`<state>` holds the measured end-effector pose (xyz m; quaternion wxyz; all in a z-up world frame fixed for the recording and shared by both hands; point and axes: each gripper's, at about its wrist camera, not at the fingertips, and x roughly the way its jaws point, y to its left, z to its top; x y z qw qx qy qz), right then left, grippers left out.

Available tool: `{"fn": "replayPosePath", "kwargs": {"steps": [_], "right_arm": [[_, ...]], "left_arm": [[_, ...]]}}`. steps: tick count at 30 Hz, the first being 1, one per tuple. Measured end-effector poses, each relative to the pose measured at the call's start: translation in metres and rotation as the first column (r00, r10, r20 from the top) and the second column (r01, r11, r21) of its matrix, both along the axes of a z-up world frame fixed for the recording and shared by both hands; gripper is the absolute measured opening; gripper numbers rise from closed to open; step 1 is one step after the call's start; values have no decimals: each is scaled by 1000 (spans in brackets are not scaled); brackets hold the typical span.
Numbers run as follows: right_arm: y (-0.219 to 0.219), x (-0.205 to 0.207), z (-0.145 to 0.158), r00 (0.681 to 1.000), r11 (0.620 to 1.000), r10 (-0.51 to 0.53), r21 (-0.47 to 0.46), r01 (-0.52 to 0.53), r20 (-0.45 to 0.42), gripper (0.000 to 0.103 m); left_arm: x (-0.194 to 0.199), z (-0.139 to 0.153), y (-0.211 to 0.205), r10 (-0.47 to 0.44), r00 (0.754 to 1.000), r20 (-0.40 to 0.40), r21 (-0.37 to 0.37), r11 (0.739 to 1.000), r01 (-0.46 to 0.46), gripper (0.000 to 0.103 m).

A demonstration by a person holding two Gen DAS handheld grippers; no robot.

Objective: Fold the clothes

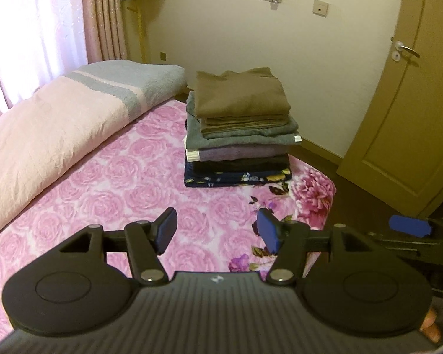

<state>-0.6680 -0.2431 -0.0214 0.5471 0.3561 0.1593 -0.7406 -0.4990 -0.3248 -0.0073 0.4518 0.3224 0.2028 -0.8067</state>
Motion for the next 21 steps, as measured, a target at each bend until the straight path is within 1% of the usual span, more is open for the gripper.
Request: {"fn": "replayPosePath", "kwargs": {"steps": [2,4,10,16,21], "right_arm": [[2,0,1,1000,1000,-8,10,8,2,85],[1,-2,0,1000,1000,-10,21,10,5,85],[-3,-9,-2,1000,998,-17,54,17,13,85],[-7,-18,-5,1000,996,-23,87,21,21,85],[-19,-35,-14,999,992,-6,127,2,32,85]], "left_arm": [[0,0,6,-2,1000,7,-18,1000,2,61],[1,0,8,-2,1000,8,-14,1000,2,61],[5,-9,5,22,1000,-9,54,998,-21,61],[-14,-22,-1,27,999,29,103,994,-30,61],[-37,-34,-11,42,997,59,155,987,-51,61]]}}
